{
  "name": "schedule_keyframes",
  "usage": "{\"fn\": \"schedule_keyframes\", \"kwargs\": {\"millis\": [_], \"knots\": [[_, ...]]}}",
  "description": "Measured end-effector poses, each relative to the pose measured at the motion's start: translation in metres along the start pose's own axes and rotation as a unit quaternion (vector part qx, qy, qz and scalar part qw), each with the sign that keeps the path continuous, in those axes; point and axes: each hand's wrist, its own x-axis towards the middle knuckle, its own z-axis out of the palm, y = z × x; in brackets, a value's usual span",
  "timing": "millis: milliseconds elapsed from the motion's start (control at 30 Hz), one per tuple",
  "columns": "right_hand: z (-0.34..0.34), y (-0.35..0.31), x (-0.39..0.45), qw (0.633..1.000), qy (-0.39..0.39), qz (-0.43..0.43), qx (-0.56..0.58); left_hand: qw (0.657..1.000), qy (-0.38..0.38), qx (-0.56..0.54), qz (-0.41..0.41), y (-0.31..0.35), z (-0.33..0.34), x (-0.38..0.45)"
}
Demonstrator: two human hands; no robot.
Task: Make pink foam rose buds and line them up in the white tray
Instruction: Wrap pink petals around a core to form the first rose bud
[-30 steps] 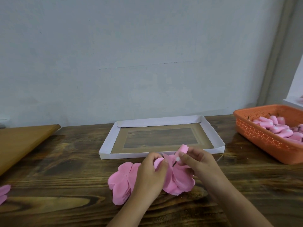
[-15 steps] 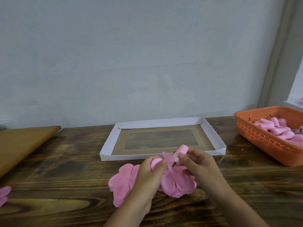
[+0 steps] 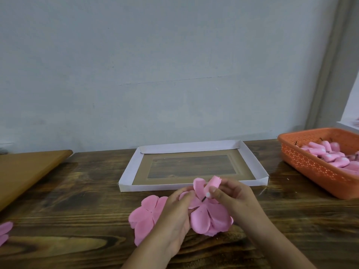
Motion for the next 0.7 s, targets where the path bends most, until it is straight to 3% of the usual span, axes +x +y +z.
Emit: {"fn": "schedule_keyframes", "kwargs": {"millis": [367,700], "knots": [[0.0046,-0.0043,-0.0026,0.996,0.029,-0.013,-0.081,1.000,-0.012,0.018,0.006,-0.0039,-0.0026,0.0026],[0.0056,-0.0050,-0.0038,0.992,0.000,-0.021,-0.128,1.000,-0.005,0.018,0.001,-0.0064,-0.0015,0.0056]]}}
